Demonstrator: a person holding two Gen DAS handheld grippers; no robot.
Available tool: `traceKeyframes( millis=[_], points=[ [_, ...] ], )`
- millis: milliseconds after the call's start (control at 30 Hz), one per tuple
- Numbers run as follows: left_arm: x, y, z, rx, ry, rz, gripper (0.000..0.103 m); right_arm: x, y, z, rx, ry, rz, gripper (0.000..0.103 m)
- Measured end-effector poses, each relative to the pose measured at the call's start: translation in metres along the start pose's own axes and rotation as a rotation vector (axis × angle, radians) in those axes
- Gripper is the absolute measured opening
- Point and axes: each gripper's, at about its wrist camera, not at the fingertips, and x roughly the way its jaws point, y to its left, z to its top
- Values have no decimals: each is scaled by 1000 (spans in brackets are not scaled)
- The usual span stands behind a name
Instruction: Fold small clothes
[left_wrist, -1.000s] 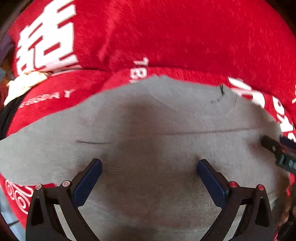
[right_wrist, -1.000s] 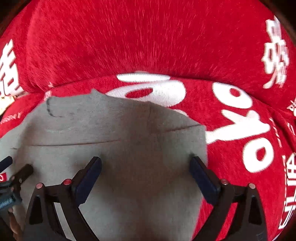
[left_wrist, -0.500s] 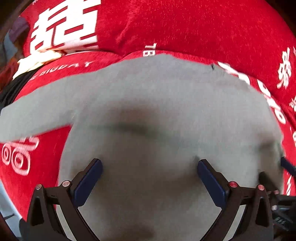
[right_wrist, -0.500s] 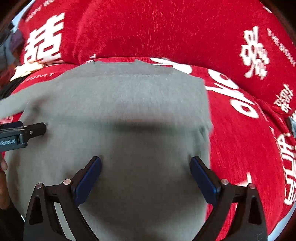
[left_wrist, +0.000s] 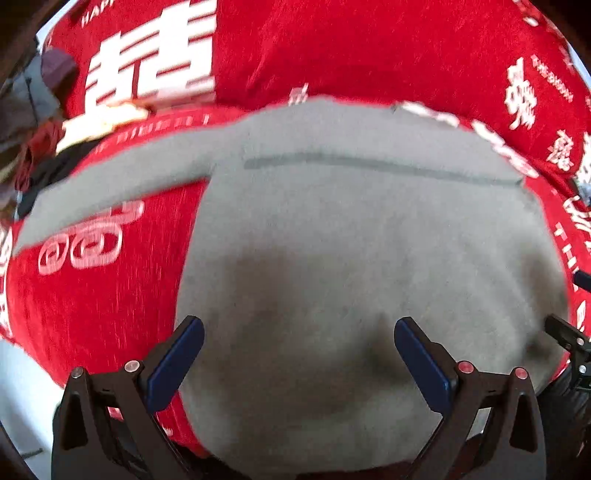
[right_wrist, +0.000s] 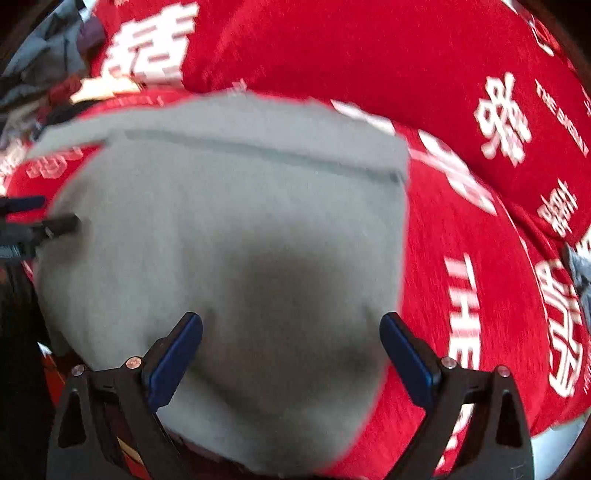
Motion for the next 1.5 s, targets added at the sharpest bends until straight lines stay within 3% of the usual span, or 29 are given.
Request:
traceKeyframes(
  millis=[67,167,233,333,667,833,933,1200,1500],
  points=[
    [4,-10,12,26,-14,-19,103,9,20,22,-46,-13,23,98],
    [35,-14,17,33,77,16,103,40,47,36,-108,47,44,98],
    [34,-2,12,-23,71,-28,103,45,47,34,-90,41,51,101],
    [31,8,0,-37,78,-32,103,43,36,25,-46,43,73,102],
    [23,21,-27,-51,122,-32,103,26,33,-9,-68,48,46,102],
    [11,22,-33,-33,145,-4,103,21,34,-21,-97,129,9,102],
    [-6,16,-27,2,91,34,103,12,37,-19,-111,149,-42,102],
    [-4,-1,16,-18,12,32,103,-7,52,18,-162,2,-143,102],
    [26,28,76,-145,2,74,103,20,32,106,-64,-87,-198,102]
  ],
)
